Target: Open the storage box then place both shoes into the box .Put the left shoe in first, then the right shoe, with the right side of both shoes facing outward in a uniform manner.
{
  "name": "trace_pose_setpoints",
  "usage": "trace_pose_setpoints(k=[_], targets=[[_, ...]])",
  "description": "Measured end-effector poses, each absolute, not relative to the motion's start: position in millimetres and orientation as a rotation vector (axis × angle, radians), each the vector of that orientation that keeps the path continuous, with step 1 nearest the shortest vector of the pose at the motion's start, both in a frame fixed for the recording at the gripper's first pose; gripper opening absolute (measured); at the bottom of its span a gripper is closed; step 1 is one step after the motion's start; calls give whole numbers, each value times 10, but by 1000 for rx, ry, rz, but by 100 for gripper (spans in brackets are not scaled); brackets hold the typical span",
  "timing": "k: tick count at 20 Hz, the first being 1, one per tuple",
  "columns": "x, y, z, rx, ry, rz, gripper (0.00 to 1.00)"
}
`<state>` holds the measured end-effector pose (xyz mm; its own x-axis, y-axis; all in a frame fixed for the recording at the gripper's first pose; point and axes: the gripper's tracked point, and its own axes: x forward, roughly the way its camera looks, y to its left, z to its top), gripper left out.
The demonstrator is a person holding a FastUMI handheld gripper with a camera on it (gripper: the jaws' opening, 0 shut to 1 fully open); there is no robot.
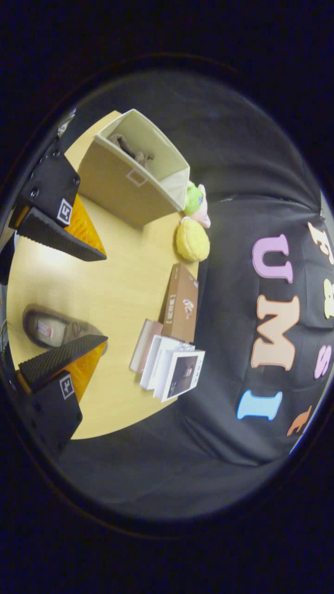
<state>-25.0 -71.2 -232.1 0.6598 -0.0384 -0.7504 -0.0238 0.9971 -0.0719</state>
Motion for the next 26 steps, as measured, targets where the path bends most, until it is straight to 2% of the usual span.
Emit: trace_pose_setpoints(k=[6,15,20,22,26], targets=[[-638,-1349,-2760,-101,965,-84,100],[-914,-1680,-3349,-94,1121,-82,99],[-893,-1781,-3552,-36,1205,-108,79],[-887,-1743,-3623,-3,1244,-102,79],[-987,-1597,-3600,84,1283,-68,40]])
